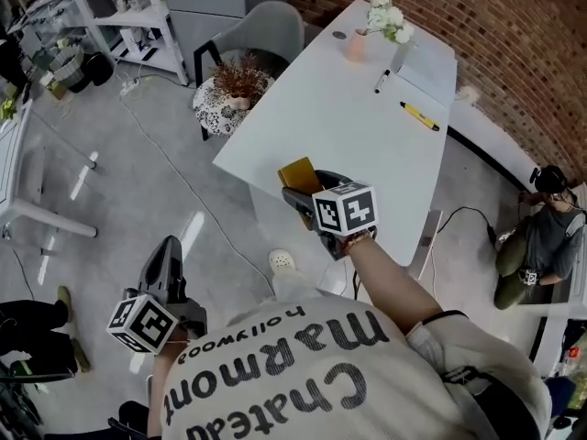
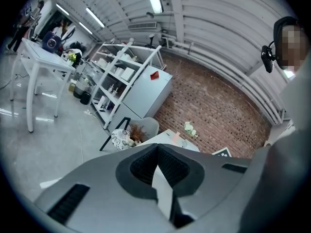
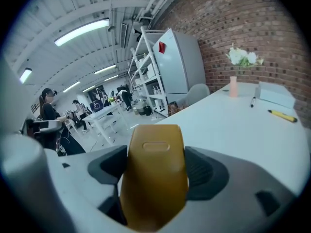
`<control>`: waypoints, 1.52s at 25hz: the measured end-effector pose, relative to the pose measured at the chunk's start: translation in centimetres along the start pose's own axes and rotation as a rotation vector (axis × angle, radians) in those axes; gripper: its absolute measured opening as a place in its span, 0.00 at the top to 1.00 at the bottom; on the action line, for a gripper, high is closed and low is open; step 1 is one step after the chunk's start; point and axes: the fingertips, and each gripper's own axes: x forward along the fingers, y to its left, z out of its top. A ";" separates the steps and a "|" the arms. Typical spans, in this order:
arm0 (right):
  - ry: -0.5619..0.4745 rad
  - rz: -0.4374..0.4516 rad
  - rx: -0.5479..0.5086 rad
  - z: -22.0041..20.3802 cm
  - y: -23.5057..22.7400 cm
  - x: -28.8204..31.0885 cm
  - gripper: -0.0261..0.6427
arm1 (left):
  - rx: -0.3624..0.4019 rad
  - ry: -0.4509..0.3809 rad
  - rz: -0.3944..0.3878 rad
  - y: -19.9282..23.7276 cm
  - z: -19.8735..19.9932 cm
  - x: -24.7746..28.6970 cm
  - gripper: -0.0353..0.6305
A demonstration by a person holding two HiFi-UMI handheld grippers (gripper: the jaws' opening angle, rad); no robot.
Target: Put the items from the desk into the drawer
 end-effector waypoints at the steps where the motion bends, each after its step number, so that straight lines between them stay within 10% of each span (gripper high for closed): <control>1: -0.005 -0.004 0.003 -0.3 0.3 -0.5 0.39 | 0.000 0.007 -0.002 -0.2 -0.2 -0.4 0.95; 20: -0.153 -0.017 0.096 -1.8 1.6 -9.9 0.39 | 0.037 0.125 -0.174 -6.5 -5.9 1.8 0.95; 38: -0.227 -0.105 0.142 -3.5 -13.8 -20.5 0.39 | 0.101 0.236 -0.341 -23.6 -13.9 11.9 0.95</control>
